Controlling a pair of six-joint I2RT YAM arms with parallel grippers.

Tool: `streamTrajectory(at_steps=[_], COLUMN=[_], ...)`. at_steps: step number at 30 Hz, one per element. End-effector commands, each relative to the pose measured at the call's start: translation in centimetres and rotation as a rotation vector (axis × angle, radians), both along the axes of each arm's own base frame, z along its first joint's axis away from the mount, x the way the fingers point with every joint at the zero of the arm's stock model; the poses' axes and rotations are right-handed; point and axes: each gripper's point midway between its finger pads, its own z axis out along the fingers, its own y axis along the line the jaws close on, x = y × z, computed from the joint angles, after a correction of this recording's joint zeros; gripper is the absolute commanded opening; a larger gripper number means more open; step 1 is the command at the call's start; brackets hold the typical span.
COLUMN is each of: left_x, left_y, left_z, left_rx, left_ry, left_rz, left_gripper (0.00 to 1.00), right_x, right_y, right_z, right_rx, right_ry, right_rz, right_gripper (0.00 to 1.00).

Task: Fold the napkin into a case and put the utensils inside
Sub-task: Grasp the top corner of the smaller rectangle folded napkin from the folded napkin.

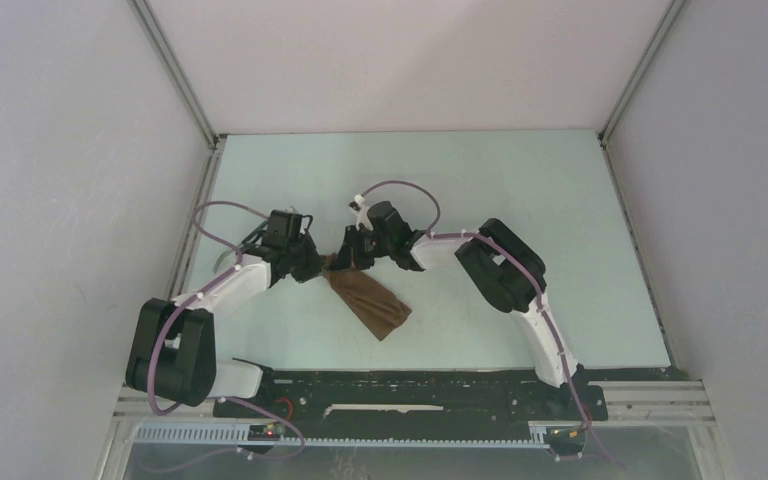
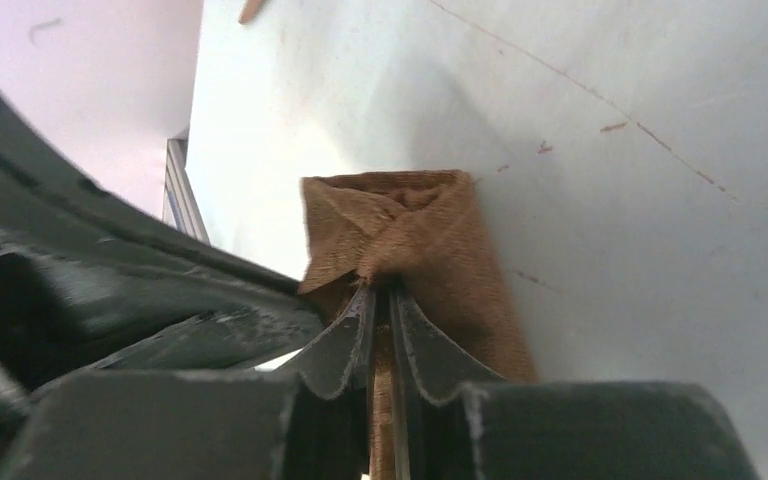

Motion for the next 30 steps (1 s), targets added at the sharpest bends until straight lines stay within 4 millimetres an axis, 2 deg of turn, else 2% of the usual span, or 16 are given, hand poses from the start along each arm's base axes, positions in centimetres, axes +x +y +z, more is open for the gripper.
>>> streamTrajectory(at_steps=[1, 5, 8, 11, 14, 15, 18, 20, 24, 30], left_x=[0.4, 0.3, 0.1, -0.1, -0.4, -0.5, -0.9, -1.0, -0.6, 0.7], left_y=[-0.5, -0.5, -0.2, 0.0, 0.3, 0.8, 3.3, 4.1, 3.8, 3.0], left_z=[1.2, 0.5, 0.0, -0.1, 0.6, 0.9, 1.4, 1.2, 0.2, 0.0], left_rx=[-0.039, -0.044, -0.036, -0.025, -0.008, 0.016, 0.14, 0.192, 0.231, 0.315], left_ry=[-0.044, -0.019, -0.008, -0.006, -0.027, -0.037, -0.047, -0.025, 0.033, 0.055], left_rz=[-0.012, 0.0, 0.015, 0.017, 0.004, 0.015, 0.062, 0.062, 0.033, 0.014], left_gripper=[0.0, 0.0, 0.0, 0.0, 0.0, 0.02, 0.27, 0.33, 0.33, 0.26], right_x=[-0.9, -0.4, -0.7, -1.2, -1.2, -1.2, -1.4, -1.5, -1.5, -1.6], right_y=[2.2, 3.0, 2.5, 1.9, 0.6, 0.5, 0.5, 0.6, 0.8, 0.8], right_z=[-1.8, -3.3, -2.7, -0.9, -0.5, -0.4, 0.2, 0.3, 0.3, 0.2], right_rx=[0.023, -0.055, -0.08, -0.04, -0.042, -0.034, -0.007, -0.003, 0.008, 0.017], right_ry=[0.044, 0.036, 0.005, 0.005, 0.006, 0.005, 0.013, 0.018, 0.018, 0.021], right_rz=[-0.018, -0.124, -0.152, -0.097, -0.093, -0.08, -0.051, -0.049, -0.046, -0.037], right_gripper=[0.14, 0.13, 0.14, 0.19, 0.23, 0.24, 0.26, 0.26, 0.27, 0.26])
